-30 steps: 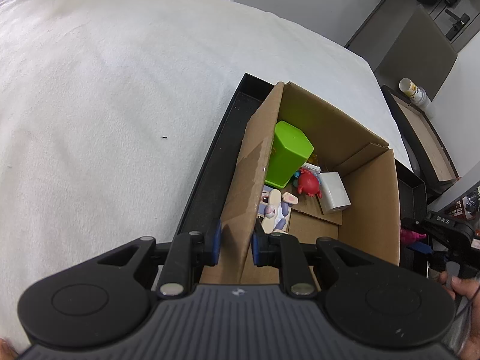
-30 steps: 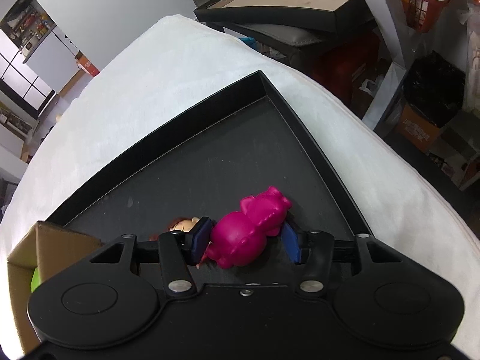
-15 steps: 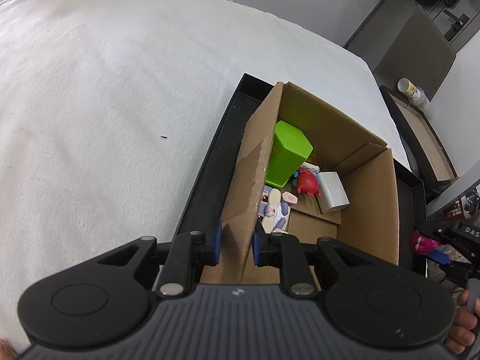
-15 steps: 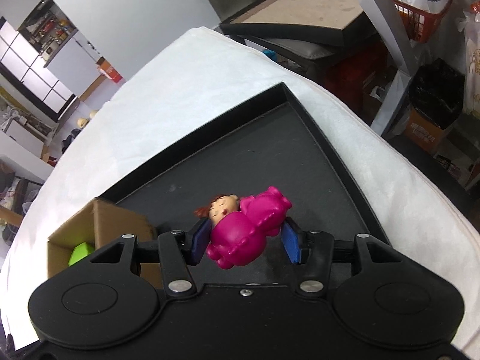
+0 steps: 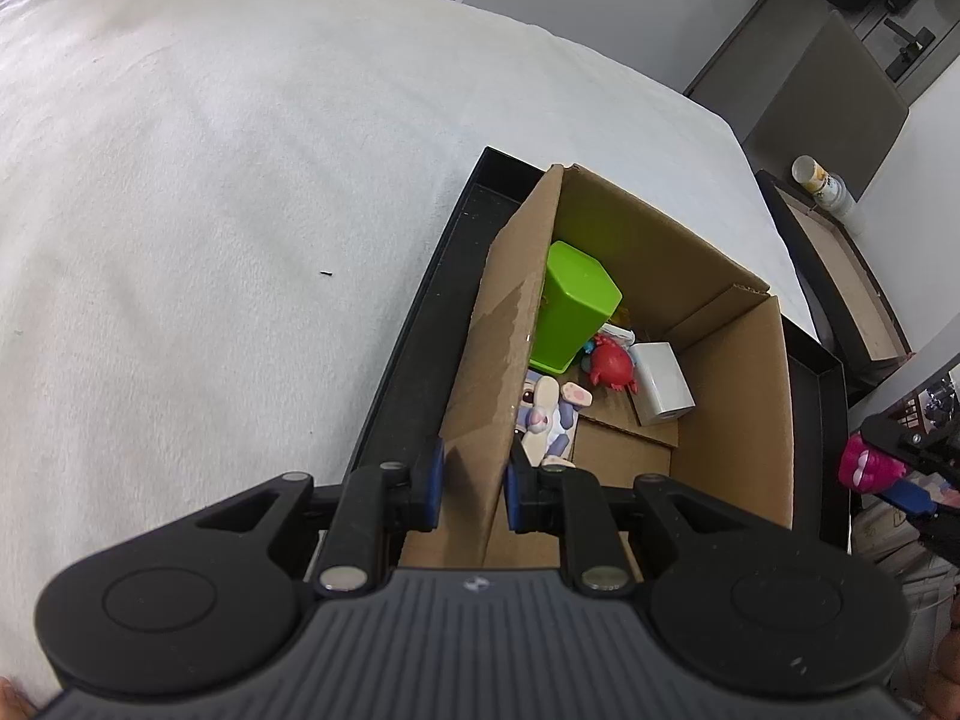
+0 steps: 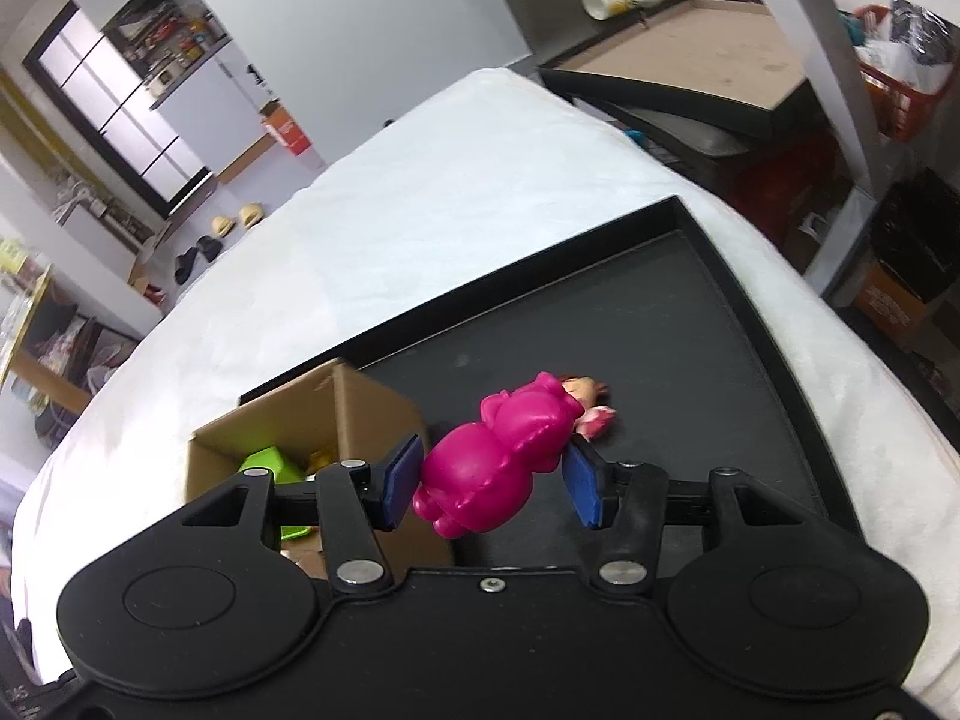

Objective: Organize rigid objects
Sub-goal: 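Carry the pink toy into the box and open the right gripper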

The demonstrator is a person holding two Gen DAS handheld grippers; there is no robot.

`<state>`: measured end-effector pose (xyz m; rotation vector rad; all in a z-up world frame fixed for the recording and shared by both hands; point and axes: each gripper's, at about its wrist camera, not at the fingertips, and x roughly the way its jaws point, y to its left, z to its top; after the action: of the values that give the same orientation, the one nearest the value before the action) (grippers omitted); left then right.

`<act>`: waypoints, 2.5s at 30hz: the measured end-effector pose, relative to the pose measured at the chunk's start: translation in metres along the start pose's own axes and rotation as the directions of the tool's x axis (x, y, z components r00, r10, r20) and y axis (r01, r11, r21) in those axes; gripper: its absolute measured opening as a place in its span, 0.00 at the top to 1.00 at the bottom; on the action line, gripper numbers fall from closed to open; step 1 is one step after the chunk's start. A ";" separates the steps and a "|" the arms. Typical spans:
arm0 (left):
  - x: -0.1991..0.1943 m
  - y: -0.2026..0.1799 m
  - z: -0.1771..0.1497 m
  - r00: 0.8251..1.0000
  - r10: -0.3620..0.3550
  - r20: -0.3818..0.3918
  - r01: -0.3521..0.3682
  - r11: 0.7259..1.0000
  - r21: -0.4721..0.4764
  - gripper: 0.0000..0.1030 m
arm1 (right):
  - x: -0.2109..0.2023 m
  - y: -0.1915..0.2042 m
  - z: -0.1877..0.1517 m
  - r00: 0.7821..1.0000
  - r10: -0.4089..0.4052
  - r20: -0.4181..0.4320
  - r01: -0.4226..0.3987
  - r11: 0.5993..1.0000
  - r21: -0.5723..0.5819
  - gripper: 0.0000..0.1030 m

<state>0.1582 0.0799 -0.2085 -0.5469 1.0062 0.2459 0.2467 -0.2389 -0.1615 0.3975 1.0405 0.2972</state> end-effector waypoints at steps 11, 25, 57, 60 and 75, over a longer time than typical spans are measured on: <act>-0.001 0.001 0.001 1.000 -0.008 -0.001 0.008 1.000 -0.001 0.82 | -0.005 0.055 -0.003 0.997 0.074 -0.010 -0.074 0.989 -0.129 0.51; -0.002 0.005 -0.001 0.999 -0.038 -0.011 0.038 0.999 -0.008 0.82 | 0.008 0.111 -0.019 0.995 0.077 -0.056 -0.090 0.958 -0.273 0.51; 0.002 0.015 0.003 0.995 -0.096 -0.029 0.095 0.994 -0.053 0.80 | 0.084 0.147 -0.048 0.947 -0.190 -0.259 0.048 0.881 -0.471 0.48; 0.003 0.016 0.004 0.995 -0.098 -0.030 0.096 0.993 -0.061 0.80 | 0.083 0.150 -0.048 0.952 -0.167 -0.256 0.026 0.879 -0.476 0.48; 0.000 0.015 0.005 0.996 -0.090 -0.011 0.089 0.994 -0.057 0.80 | 0.043 0.127 -0.035 0.971 -0.033 -0.238 -0.056 0.931 -0.361 0.48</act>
<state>0.1548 0.0953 -0.2114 -0.6446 0.9880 0.1915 0.2299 -0.1020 -0.1524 0.0289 1.1913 0.5508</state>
